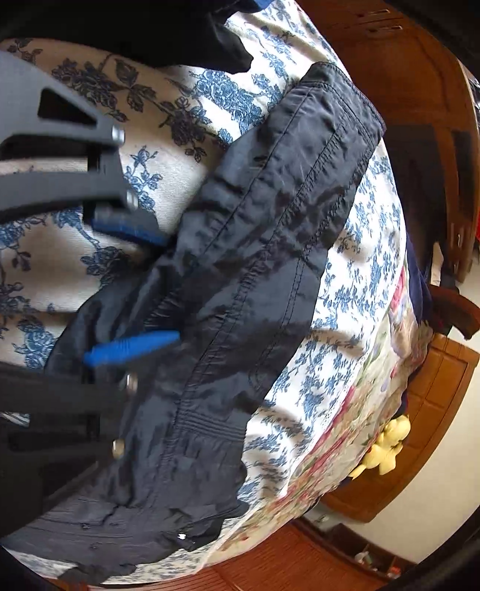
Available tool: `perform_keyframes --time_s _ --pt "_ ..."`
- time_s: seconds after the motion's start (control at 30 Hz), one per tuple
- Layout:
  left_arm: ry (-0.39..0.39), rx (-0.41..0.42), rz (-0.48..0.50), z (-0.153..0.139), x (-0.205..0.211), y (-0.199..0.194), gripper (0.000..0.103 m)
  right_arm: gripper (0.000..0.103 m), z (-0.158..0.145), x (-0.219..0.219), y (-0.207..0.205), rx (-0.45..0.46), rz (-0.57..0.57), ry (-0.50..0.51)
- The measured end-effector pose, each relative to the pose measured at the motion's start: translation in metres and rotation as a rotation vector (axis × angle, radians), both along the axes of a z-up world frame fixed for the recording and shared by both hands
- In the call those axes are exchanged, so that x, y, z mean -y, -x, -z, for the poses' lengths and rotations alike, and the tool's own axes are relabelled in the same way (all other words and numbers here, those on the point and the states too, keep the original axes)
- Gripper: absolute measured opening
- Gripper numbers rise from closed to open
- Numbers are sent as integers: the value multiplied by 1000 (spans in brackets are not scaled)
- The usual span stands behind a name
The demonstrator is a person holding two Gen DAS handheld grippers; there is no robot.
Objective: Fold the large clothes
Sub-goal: 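Close the left tool on the black jacket sleeve cuff, then fold the held sleeve across the jacket front with the left tool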
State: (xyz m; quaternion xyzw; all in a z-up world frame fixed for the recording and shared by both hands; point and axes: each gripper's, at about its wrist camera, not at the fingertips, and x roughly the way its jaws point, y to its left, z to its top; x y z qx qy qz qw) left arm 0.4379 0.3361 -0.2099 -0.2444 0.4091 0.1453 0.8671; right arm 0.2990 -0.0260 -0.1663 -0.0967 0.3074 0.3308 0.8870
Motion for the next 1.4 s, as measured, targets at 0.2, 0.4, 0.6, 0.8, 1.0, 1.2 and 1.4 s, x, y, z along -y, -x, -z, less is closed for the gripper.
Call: perform_keyframes --time_s 0.2,0.4,0.6,0.8,1.0,1.2,1.4 --pt "-142 -14 22 -26 30 -4 7 103 -1 1 1 6 -2 -5" --pt "-149 97 133 -79 86 16 3 103 -2 4 2 3 -3 -14" --pt "-196 126 286 -111 152 50 3 103 -4 5 3 8 1 -19" --pt "-246 140 342 -127 169 72 3 103 -4 5 3 13 0 -19" --pt "-201 87 300 -112 139 56 38 103 -4 4 3 14 1 -15" --pt "-192 26 213 -80 107 23 52 103 -4 4 3 12 -2 -11" --pt "-177 -3 108 -53 77 -13 53 103 -3 3 2 6 -6 -12"
